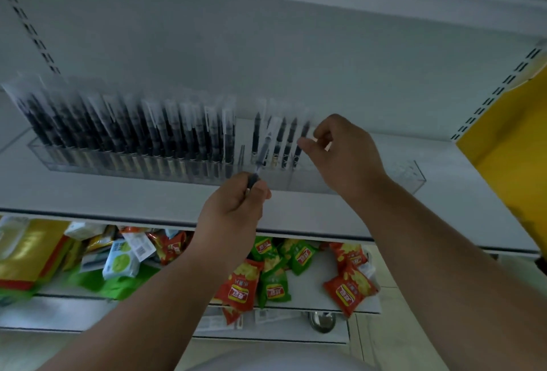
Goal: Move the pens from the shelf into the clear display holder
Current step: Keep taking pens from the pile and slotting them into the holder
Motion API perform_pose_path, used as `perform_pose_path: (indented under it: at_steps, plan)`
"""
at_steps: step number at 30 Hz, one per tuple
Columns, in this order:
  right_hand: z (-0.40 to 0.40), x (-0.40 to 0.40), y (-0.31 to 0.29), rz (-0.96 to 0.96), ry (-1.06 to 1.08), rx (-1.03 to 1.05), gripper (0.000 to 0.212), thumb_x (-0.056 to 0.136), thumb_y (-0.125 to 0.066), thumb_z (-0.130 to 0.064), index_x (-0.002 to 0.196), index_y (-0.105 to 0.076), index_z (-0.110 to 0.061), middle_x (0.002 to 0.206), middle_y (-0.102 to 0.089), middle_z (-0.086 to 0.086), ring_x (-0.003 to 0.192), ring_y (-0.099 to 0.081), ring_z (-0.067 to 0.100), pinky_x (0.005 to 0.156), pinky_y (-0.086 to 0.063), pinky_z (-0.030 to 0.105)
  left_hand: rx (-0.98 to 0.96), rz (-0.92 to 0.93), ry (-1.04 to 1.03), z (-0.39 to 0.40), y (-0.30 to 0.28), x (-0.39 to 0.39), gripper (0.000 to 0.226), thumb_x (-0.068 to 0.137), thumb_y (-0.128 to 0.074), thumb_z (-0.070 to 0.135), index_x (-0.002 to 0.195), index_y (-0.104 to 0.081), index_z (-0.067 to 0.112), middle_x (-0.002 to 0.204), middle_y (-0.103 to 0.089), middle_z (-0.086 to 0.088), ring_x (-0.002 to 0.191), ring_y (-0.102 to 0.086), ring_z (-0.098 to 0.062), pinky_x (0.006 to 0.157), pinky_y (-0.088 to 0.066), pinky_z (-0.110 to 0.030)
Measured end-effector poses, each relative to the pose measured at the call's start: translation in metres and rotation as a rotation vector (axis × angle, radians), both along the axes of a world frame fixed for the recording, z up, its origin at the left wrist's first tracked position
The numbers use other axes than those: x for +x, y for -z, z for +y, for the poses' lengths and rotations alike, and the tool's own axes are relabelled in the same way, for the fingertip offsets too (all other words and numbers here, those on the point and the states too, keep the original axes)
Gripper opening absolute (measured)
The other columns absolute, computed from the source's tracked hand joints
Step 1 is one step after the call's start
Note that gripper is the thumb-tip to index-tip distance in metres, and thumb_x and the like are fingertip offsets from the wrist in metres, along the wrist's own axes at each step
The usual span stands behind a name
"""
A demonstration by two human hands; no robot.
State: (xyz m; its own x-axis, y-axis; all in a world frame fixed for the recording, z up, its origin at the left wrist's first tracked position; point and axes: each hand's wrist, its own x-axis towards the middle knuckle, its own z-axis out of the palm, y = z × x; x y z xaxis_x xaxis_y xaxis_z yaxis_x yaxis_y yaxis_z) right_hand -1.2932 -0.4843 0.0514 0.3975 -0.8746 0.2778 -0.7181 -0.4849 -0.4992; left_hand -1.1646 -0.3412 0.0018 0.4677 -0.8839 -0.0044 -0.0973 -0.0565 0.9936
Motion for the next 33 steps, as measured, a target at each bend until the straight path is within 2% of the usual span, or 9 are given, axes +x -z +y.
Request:
perform_pose_path:
  at_steps: [3,6,9,11,14,17,23,28,33]
  plan:
    - [0.019,-0.005,-0.01,-0.266,-0.041,0.207,0.029,0.092,-0.061,-0.047,0.082,-0.062,-0.019,0.077,-0.066,-0.007,0.062,-0.057,0.006,0.053,-0.04,0.02,0.005,-0.131,0.053,-0.006,-0.004,-0.007,0.026,0.1,-0.046,0.026,0.079,-0.06,0.024,0.052,-0.041,0.006,0.048,-0.037,-0.009,0.047,-0.033,-0.023]
    - [0.032,-0.008,-0.017,-0.487,-0.17,0.479,0.027,0.096,-0.061,-0.027,0.078,-0.062,-0.006,0.057,-0.063,-0.004,0.046,-0.048,0.01,0.046,-0.037,0.02,-0.045,-0.349,0.147,-0.013,-0.008,-0.019,0.022,0.099,-0.046,0.028,0.087,-0.058,0.013,0.06,-0.045,-0.006,0.05,-0.04,-0.016,0.047,-0.032,-0.02]
    - [0.026,-0.018,-0.018,-0.639,-0.159,0.516,0.022,0.096,-0.061,-0.019,0.079,-0.061,-0.004,0.054,-0.061,-0.001,0.049,-0.05,0.015,0.045,-0.034,0.021,-0.069,-0.513,0.148,-0.021,-0.005,-0.025,0.02,0.1,-0.043,0.035,0.093,-0.057,0.021,0.057,-0.047,0.006,0.053,-0.045,-0.009,0.047,-0.03,-0.018]
    - [0.015,-0.027,-0.02,-0.709,-0.094,0.42,0.021,0.096,-0.061,-0.018,0.081,-0.061,-0.003,0.057,-0.063,-0.003,0.05,-0.054,0.014,0.046,-0.036,0.021,-0.11,-0.666,0.077,-0.027,-0.003,-0.022,0.023,0.102,-0.041,0.035,0.108,-0.059,0.023,0.077,-0.053,0.015,0.069,-0.05,-0.003,0.06,-0.037,-0.018]
    - [-0.002,-0.037,-0.023,-0.643,-0.004,0.139,0.019,0.095,-0.061,-0.023,0.084,-0.064,-0.007,0.064,-0.065,-0.001,0.053,-0.06,0.013,0.052,-0.044,0.026,-0.199,-0.946,-0.006,-0.036,0.002,-0.017,0.035,0.097,-0.042,0.03,0.121,-0.06,0.012,0.111,-0.058,-0.003,0.103,-0.054,-0.02,0.091,-0.042,-0.03]
    - [-0.011,-0.037,-0.021,-0.586,-0.048,-0.001,0.016,0.095,-0.061,-0.025,0.082,-0.063,-0.014,0.072,-0.067,-0.002,0.058,-0.062,0.014,0.06,-0.053,0.033,-0.174,-1.106,-0.01,-0.042,0.01,-0.018,0.04,0.094,-0.045,0.027,0.126,-0.06,0.009,0.123,-0.057,-0.008,0.115,-0.05,-0.027,0.101,-0.039,-0.039]
    - [-0.013,-0.024,-0.02,-0.344,-0.179,-0.151,0.011,0.097,-0.058,-0.026,0.088,-0.062,-0.02,0.075,-0.058,-0.019,0.064,-0.056,0.005,0.062,-0.044,0.016,-0.131,-1.188,-0.013,-0.046,0.022,-0.017,0.041,0.089,-0.051,0.022,0.127,-0.064,0.013,0.124,-0.062,-0.004,0.119,-0.049,-0.025,0.105,-0.035,-0.038]
    - [-0.02,-0.018,-0.027,-0.212,-0.21,-0.222,0.016,0.097,-0.056,-0.027,0.088,-0.062,-0.015,0.08,-0.064,-0.005,0.071,-0.057,0.011,0.066,-0.046,0.027,-0.142,-1.176,-0.053,-0.048,0.02,-0.018,0.04,0.085,-0.05,0.02,0.121,-0.068,0.014,0.118,-0.064,-0.002,0.112,-0.051,-0.023,0.1,-0.033,-0.034]
    - [-0.024,-0.01,-0.003,-0.065,-0.194,-0.12,0.021,0.097,-0.058,-0.032,0.081,-0.056,-0.017,0.07,-0.057,-0.006,0.064,-0.051,0.007,0.058,-0.04,0.024,-0.133,-1.161,-0.062,-0.049,0.02,-0.02,0.041,0.082,-0.05,0.021,0.118,-0.069,0.015,0.112,-0.065,-0.002,0.106,-0.054,-0.025,0.095,-0.038,-0.038]
